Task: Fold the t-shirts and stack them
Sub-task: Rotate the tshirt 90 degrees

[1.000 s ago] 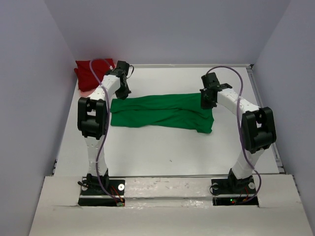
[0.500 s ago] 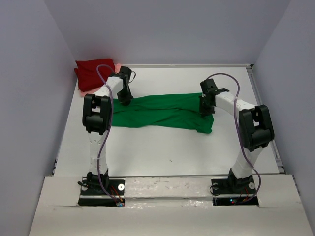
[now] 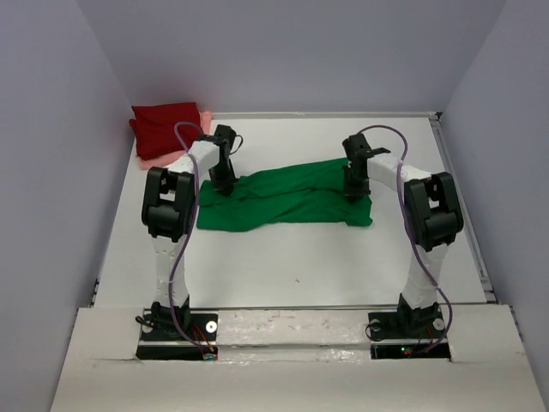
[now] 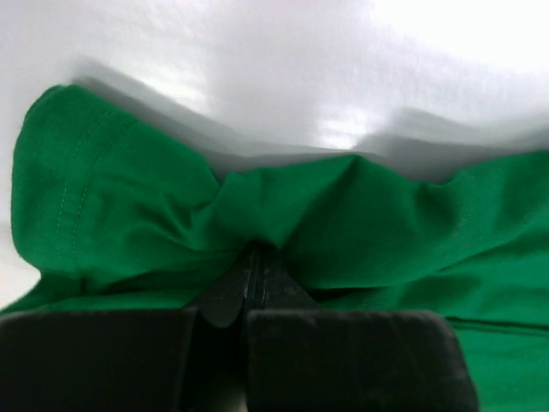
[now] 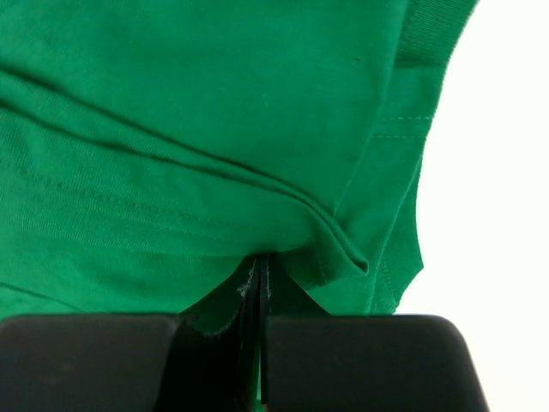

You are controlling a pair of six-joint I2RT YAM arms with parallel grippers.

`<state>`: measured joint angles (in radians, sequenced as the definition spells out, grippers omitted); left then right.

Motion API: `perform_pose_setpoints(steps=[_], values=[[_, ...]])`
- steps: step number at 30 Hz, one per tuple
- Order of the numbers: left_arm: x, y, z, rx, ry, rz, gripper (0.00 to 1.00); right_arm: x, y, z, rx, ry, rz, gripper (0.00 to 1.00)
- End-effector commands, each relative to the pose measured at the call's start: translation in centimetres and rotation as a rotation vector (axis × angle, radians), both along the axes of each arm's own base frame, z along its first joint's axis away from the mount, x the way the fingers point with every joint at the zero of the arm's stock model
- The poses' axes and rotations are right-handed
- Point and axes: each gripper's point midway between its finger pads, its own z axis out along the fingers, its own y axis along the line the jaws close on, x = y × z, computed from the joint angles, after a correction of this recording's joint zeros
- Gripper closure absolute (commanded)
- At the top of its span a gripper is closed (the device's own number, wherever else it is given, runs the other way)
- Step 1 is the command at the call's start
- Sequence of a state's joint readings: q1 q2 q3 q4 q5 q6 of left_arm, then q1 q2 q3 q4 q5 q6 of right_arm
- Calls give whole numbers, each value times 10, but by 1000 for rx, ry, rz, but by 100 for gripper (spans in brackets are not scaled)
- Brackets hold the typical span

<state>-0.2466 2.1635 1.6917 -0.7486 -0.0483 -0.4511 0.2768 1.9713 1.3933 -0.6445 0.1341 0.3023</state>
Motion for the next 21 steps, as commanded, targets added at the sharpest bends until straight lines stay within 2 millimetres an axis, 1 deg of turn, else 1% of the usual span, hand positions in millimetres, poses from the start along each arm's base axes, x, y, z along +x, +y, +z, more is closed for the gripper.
perform_pose_setpoints(steps=[1,2,3,4,5,6,7,8,9,10,11,12,13,14,15,16,17,18,19,20,21], values=[[-57,-22,-9,-53,131,-24,100,16,-2,-17,-58,19,10,100],[-64,-24,-10,-54,143,-32,100,22,1,-12,-50,2,11,100],[-68,-28,-11,-62,143,-28,100,23,-3,-20,-56,26,9,100],[-75,-36,-12,-70,148,-42,100,28,-5,-21,-55,26,2,100],[-84,-42,-13,-90,156,-53,100,34,-3,-23,-51,32,5,100],[-89,-46,-13,-95,163,-54,100,39,-6,-24,-48,37,2,100],[-99,-48,-17,-90,181,-59,100,43,-4,-25,-44,39,9,100],[-104,-56,-14,-95,173,-77,100,51,-7,-26,-47,44,2,100],[-109,-58,-15,-91,179,-78,100,55,-5,-26,-46,43,10,100],[-119,-58,-18,-84,196,-76,100,59,-3,-27,-41,44,23,100],[-124,-64,-15,-90,188,-91,100,61,-7,-27,-43,52,19,100],[-128,-66,-15,-92,192,-95,100,70,-6,-27,-44,44,24,100],[-136,-67,-14,-94,198,-92,100,75,-9,-27,-42,42,20,100],[-140,-68,-13,-94,198,-96,100,78,-8,-27,-40,41,28,100],[-147,-73,-12,-93,203,-108,100,89,-10,-19,-31,20,30,100],[-151,-74,-11,-93,202,-110,100,92,-8,-25,-23,33,43,100],[-157,-76,-9,-99,201,-94,100,93,-4,-24,-10,43,60,100],[-167,-81,-9,-101,211,-105,100,105,-2,-22,-9,23,78,100],[-173,-87,-7,-120,214,-111,100,112,0,-11,-3,-1,90,100],[-177,-93,-3,-137,210,-99,100,109,-3,-23,-1,46,96,100],[-186,-103,-2,-144,213,-120,100,114,-3,-23,-8,45,109,100]])
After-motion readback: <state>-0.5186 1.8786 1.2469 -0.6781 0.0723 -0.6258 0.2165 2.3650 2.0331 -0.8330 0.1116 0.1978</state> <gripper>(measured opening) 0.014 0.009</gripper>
